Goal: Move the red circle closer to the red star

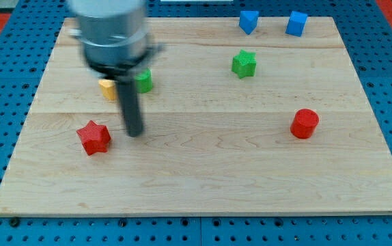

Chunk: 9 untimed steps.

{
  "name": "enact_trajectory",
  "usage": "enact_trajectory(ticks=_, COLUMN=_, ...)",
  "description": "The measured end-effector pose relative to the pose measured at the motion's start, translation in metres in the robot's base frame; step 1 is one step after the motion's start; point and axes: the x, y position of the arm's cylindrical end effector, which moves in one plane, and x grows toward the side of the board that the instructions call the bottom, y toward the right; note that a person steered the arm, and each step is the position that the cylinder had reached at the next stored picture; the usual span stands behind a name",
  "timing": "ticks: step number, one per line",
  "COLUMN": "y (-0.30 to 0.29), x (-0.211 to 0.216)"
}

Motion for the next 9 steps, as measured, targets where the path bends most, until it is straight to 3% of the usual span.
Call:
enact_trajectory(ticks=1, y=-0.065, x=0.005)
enact_trajectory(ticks=2, y=-0.064, x=0.032)
enact_trajectory(ticks=3, y=-0.026, x=0.042)
enact_trajectory(ticks=6, y=0.360, x=0.038)
enact_trajectory(ticks=7, y=0.393, x=0.022)
enact_trajectory(ticks=8, y=0.324, x=0.004)
enact_trajectory(ticks=9, y=0.313, x=-0.006)
